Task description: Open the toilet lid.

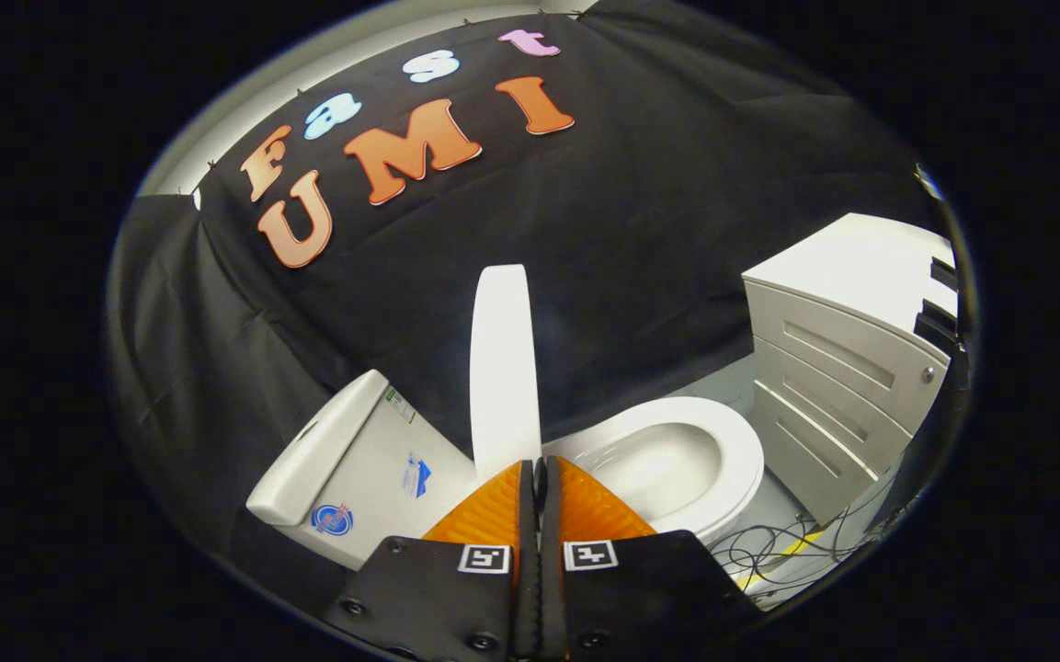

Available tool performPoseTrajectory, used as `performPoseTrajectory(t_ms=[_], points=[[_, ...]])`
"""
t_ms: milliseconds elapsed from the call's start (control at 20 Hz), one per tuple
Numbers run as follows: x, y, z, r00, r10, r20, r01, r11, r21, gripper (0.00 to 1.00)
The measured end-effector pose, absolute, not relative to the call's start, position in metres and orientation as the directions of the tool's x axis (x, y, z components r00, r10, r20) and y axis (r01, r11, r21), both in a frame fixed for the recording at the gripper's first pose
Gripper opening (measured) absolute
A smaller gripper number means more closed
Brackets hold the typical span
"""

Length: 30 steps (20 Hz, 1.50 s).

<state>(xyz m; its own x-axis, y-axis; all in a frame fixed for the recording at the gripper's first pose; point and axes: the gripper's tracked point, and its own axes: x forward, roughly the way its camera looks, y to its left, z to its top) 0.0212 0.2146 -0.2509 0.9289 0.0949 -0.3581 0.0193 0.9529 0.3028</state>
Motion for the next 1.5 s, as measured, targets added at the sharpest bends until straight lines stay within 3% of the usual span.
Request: performPoseTrajectory(t_ms=[550, 1500], points=[[0.014, 0.326, -0.231, 0.925, 0.159, -0.345, -0.144, 0.987, 0.067, 0.08], [0.006, 0.407, -0.243, 0.904, 0.234, -0.357, -0.233, 0.971, 0.047, 0.08]])
